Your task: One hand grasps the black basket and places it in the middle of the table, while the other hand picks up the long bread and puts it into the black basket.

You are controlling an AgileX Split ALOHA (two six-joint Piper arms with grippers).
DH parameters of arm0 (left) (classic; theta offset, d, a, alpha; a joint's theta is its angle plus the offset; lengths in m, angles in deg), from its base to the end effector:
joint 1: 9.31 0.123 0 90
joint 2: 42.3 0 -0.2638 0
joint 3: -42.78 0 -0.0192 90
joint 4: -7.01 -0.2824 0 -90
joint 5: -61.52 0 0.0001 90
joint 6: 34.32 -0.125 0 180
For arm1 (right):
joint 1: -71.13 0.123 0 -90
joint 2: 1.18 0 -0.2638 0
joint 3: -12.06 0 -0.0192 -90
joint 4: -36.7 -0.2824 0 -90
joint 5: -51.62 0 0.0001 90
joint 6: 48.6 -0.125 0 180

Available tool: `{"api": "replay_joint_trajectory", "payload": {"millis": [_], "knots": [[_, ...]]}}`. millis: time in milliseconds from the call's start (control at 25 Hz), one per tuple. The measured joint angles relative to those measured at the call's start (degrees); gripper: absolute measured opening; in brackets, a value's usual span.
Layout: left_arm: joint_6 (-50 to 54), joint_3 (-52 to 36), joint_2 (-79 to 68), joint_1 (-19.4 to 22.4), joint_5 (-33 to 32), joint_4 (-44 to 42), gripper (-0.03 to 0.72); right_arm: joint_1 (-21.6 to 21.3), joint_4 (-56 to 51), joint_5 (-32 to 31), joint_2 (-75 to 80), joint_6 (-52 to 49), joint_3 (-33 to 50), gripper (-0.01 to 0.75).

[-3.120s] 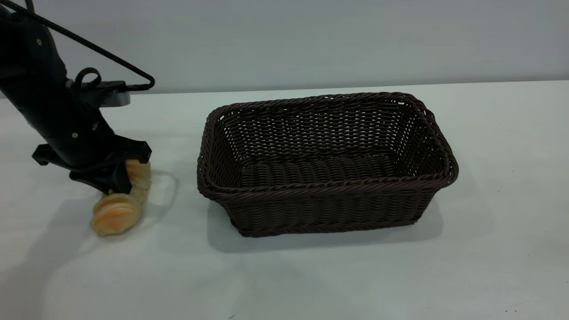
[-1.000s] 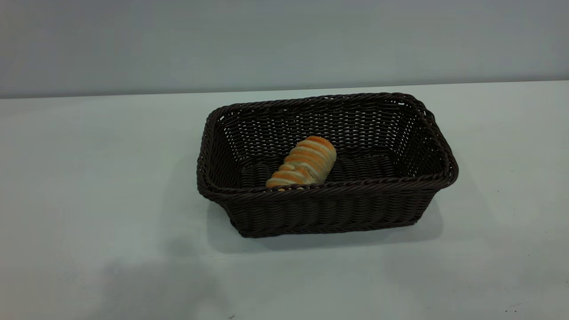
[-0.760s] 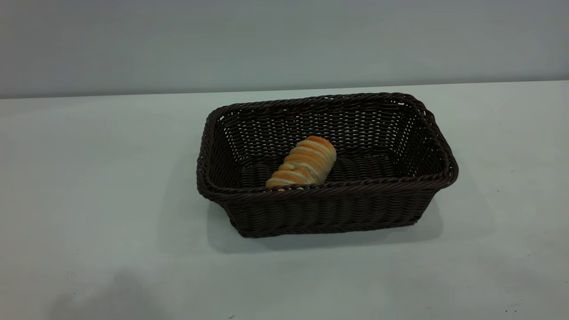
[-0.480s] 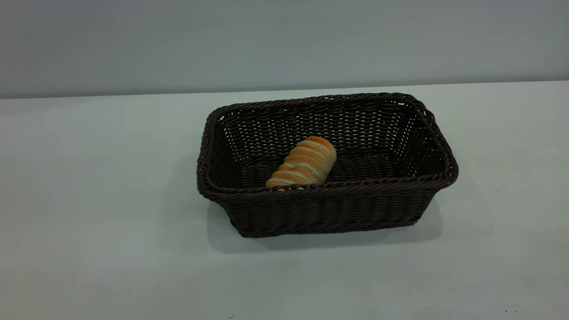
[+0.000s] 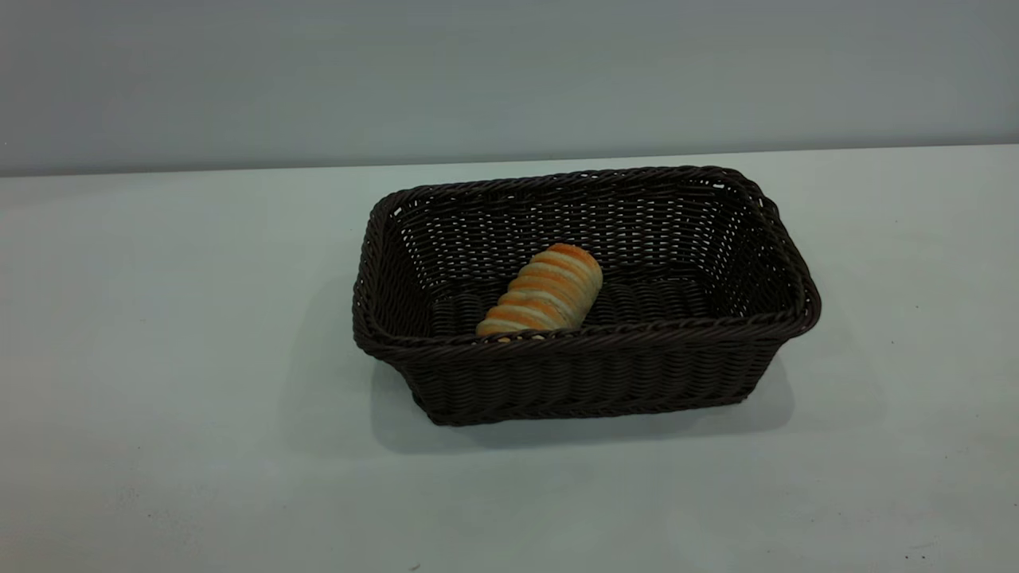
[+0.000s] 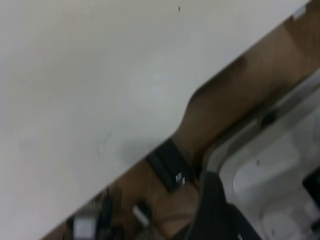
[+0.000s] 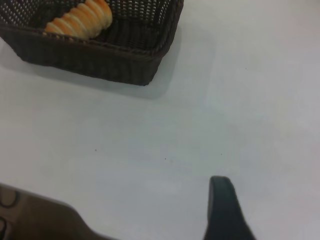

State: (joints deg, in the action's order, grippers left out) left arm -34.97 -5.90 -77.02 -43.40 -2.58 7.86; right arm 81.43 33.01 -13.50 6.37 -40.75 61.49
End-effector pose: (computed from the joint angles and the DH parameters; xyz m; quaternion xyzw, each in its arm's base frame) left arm 0.1055 -0.0734 0.2193 0.2854 0.9166 -0.0875 0.2659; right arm 0.0681 0.0198 0.2613 -0.1402 0.8633 0.0425 0.4830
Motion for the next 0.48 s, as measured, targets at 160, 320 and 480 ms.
{"api": "replay_joint_trajectory", "payload": {"millis": [160, 320, 480], "knots": [[0.0, 0.0, 6.0, 0.0, 0.3, 0.0, 0.589, 0.0, 0.0, 0.0, 0.0, 0.0, 0.0, 0.47], [0.1, 0.0, 11.6, 0.0, 0.3, 0.0, 0.589, -3.5, -0.1, 0.0, 0.0, 0.0, 0.0, 0.47], [0.2, 0.0, 16.7, -0.2, 0.2, 0.0, 0.589, -6.7, -0.1, 0.0, 0.0, 0.0, 0.0, 0.469]]}}
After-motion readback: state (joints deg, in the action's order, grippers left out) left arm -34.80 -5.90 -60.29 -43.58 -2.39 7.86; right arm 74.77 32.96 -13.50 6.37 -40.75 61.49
